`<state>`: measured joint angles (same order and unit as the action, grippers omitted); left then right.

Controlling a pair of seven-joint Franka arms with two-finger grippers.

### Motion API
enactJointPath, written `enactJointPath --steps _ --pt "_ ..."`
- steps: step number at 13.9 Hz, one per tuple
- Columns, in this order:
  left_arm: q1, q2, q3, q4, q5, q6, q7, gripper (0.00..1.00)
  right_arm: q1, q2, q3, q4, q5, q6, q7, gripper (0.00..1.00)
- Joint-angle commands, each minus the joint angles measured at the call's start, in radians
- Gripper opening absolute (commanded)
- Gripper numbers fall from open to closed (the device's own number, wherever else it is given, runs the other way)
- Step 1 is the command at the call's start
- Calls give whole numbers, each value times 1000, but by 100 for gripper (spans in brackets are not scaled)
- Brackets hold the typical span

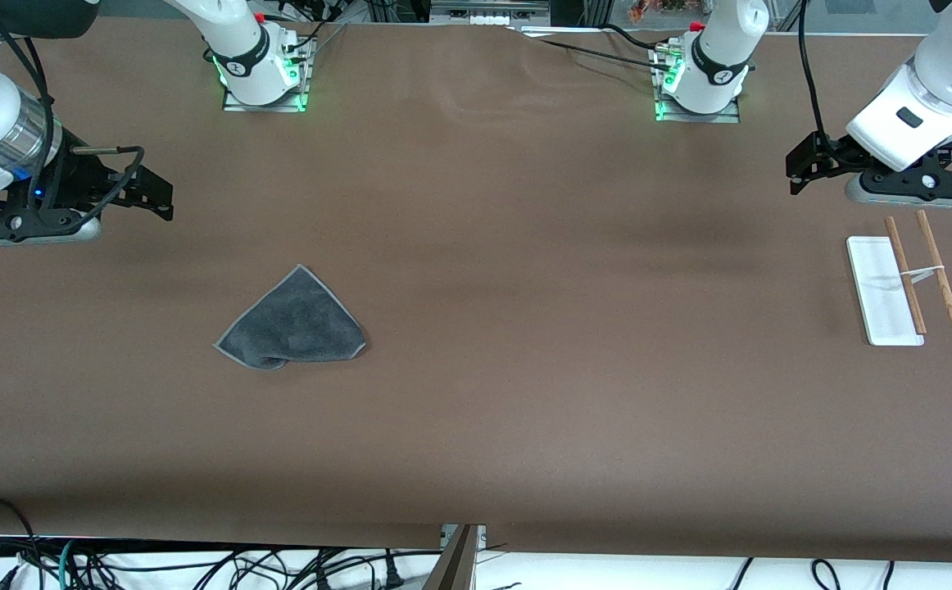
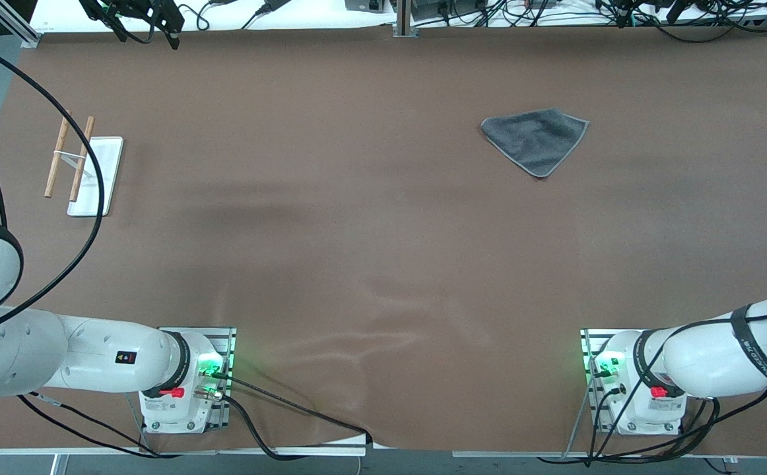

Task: Pass towel and hang on rack

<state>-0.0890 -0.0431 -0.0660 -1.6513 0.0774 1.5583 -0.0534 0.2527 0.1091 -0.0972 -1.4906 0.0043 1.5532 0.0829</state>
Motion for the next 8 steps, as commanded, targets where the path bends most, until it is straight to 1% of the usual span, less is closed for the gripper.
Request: enactJointPath --steps 1,6,8 --pt "5 8 -3 28 -7 -24 -2 100 0 0 1 13 -14 -2 15 100" --pt "5 8 -3 28 -7 -24 -2 100 -7 1 -7 13 -9 1 21 100" --pt "5 8 -3 28 -7 -29 -2 100 2 21 -3 13 -17 -1 15 100"
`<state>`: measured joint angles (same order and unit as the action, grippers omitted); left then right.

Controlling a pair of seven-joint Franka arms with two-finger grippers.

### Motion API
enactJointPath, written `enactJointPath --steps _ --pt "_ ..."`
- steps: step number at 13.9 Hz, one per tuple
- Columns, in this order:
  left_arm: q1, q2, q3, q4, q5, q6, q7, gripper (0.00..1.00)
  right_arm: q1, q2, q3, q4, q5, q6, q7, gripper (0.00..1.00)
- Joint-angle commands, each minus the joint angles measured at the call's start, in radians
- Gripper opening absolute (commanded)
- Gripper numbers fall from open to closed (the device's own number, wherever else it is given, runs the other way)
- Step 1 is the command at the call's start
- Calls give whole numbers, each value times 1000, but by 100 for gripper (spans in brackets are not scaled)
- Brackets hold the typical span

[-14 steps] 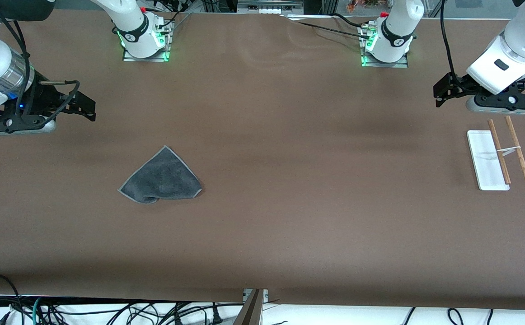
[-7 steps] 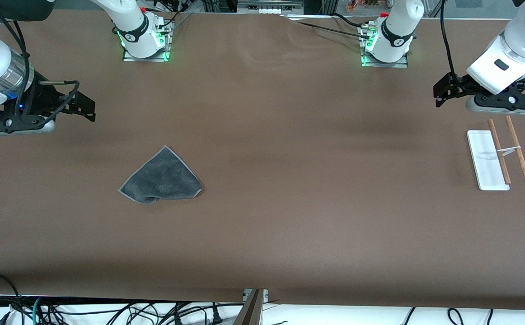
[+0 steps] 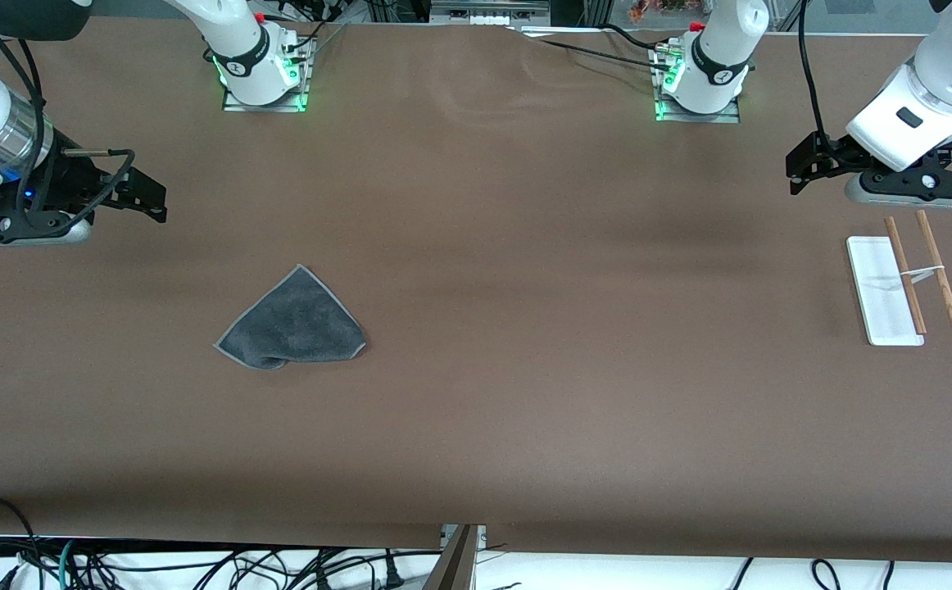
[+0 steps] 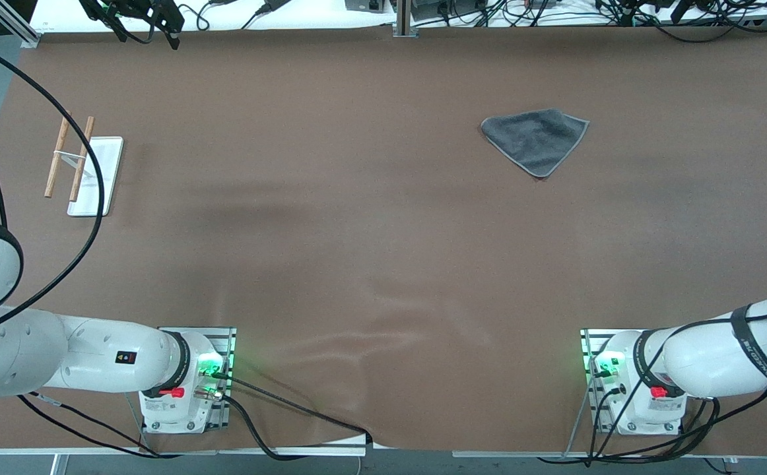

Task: Pass towel and hang on rack

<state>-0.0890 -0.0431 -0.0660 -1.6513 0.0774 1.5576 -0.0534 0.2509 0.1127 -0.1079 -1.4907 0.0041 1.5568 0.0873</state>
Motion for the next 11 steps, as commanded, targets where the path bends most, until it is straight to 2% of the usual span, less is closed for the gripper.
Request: enactJointPath --steps 1,5,7,9,11 --pt "5 8 -3 28 -7 -30 -2 100 5 21 10 13 -18 -7 12 100" --pt "5 8 -3 28 -8 -30 0 100 22 33 16 -19 -41 -8 17 100" --pt "5 8 -3 28 -8 -30 -2 100 24 25 17 -113 -26 35 25 100" --pt "5 8 -3 28 -8 -30 -2 100 25 -10 33 -248 -19 150 142 100" --pt "5 8 -3 28 -8 -30 -2 100 25 -13 51 -334 -18 201 298 100"
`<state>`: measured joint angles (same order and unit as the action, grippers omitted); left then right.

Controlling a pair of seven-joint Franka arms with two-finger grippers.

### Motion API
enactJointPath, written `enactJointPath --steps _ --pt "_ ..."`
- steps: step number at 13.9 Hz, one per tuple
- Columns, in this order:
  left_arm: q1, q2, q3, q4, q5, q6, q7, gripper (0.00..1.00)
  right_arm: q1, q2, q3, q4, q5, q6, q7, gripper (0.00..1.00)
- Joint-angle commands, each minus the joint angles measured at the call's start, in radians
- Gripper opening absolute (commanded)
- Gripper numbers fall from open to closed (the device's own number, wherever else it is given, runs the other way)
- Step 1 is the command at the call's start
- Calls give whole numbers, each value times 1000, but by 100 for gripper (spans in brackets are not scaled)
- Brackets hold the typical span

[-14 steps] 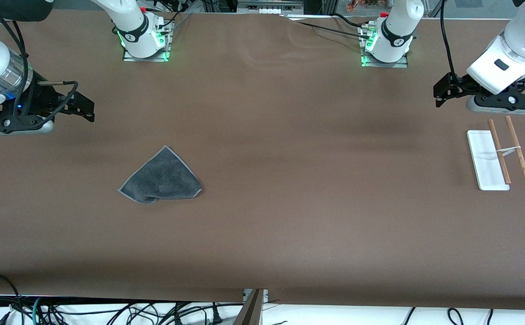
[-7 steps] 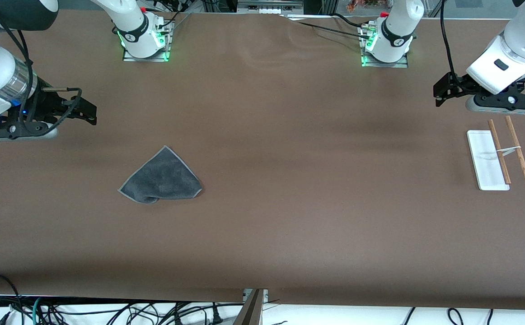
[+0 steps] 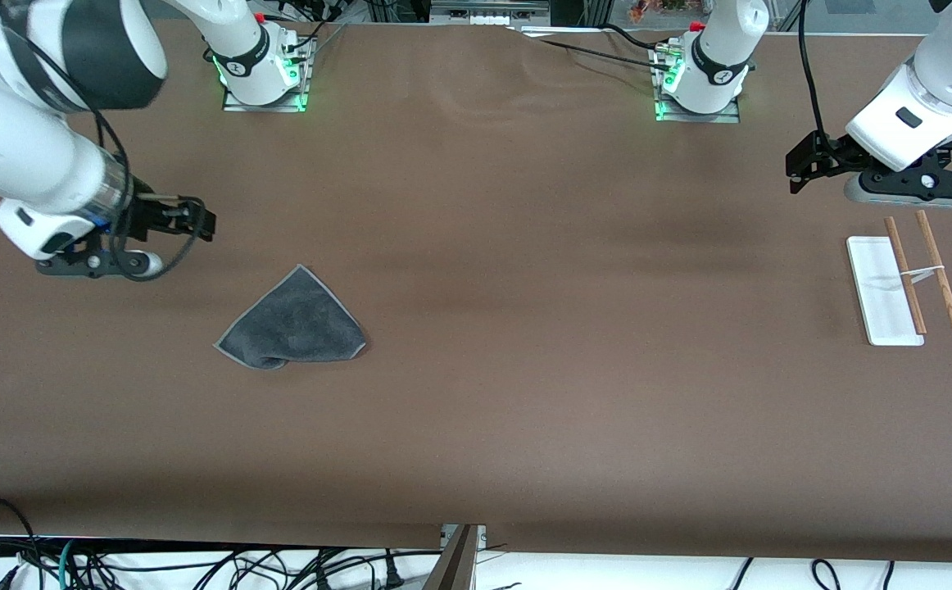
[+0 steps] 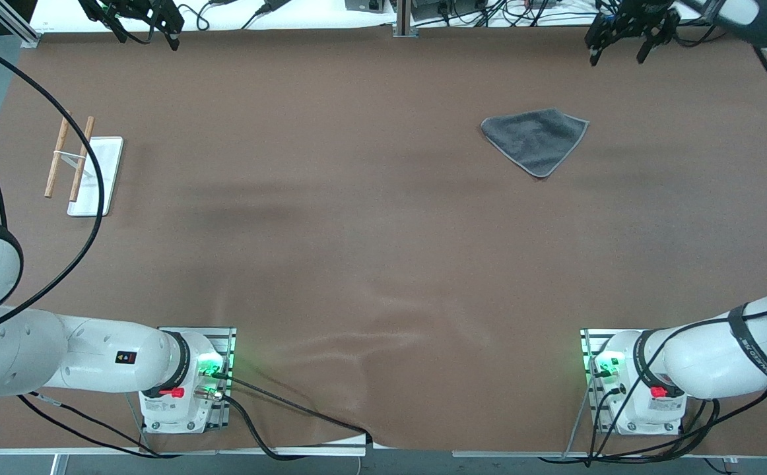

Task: Pass towel and hang on rack
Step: 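Move the right gripper over the grey towel's corner and lower it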

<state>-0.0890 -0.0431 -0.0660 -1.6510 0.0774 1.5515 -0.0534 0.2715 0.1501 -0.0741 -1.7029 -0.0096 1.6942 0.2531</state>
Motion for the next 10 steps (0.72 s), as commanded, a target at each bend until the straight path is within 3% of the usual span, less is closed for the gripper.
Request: enactJointPath --steps 1,4,7,10 --pt "5 8 -3 28 -8 -24 -2 100 5 -49 26 -176 0 106 196 100" --pt "5 8 -3 28 -8 -28 -2 100 5 -64 39 -389 19 348 328 100" --pt "5 8 -3 28 -8 -28 -2 100 6 -17 63 -548 19 620 420 100" --pt "5 8 -3 28 -8 -28 -2 100 15 57 89 -583 19 738 527 99"
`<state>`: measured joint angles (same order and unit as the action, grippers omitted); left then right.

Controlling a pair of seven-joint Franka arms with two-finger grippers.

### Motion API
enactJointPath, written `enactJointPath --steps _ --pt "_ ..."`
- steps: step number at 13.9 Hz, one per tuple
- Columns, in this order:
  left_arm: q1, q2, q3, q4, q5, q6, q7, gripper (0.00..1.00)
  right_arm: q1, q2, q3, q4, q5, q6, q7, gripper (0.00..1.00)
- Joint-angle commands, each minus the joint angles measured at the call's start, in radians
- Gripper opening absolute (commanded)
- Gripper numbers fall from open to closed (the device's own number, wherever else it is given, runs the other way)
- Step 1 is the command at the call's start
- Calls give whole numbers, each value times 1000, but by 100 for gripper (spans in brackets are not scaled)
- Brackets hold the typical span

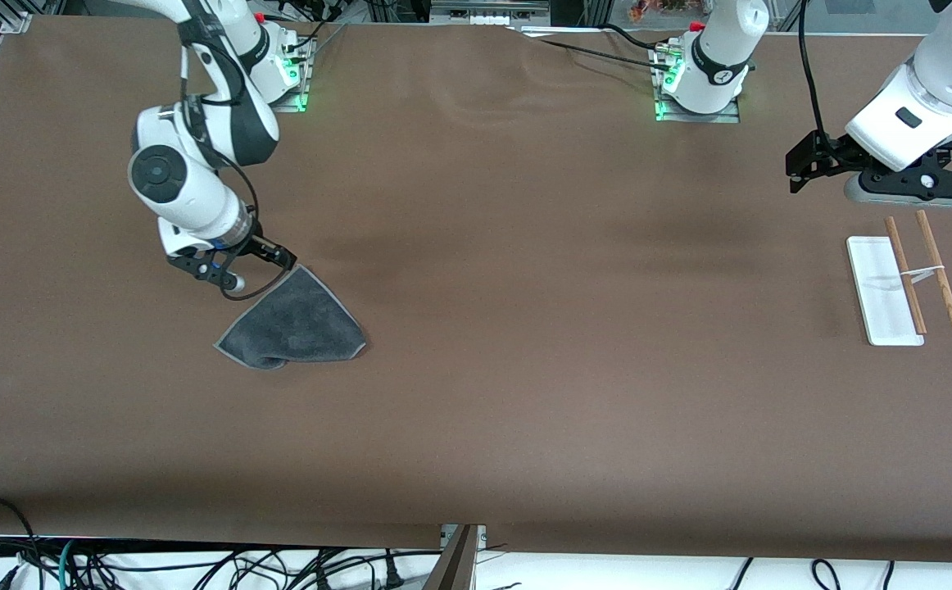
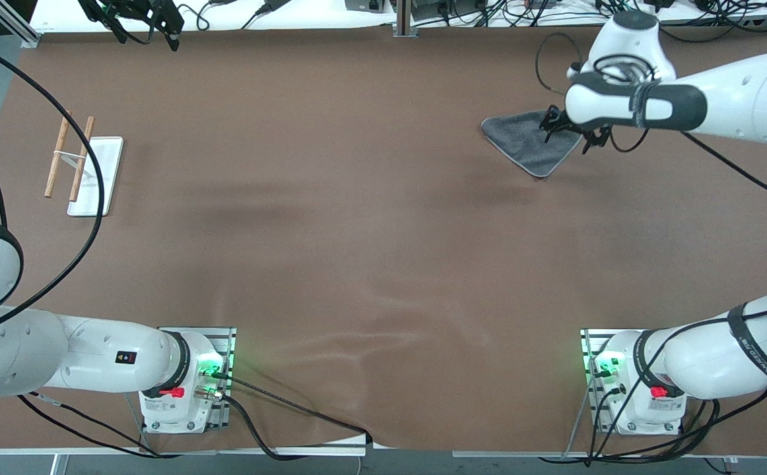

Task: Pass towel and hang on rack
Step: 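Move the right gripper over the grey towel's corner and lower it, then close the right gripper on the grey towel's corner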

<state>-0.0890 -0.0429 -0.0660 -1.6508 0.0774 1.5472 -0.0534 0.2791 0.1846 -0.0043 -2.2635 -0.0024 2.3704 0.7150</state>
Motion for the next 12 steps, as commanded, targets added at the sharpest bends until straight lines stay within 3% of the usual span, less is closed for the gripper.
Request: enactJointPath --steps 1,4,12 --pt "5 8 -3 28 -8 -24 -2 100 12 59 32 -22 12 117 105 99" --pt "5 8 -3 28 -8 -25 -2 100 17 139 43 -21 12 229 126 99" --pt "5 8 -5 28 -8 -27 -2 100 8 191 38 -34 12 300 66 96"
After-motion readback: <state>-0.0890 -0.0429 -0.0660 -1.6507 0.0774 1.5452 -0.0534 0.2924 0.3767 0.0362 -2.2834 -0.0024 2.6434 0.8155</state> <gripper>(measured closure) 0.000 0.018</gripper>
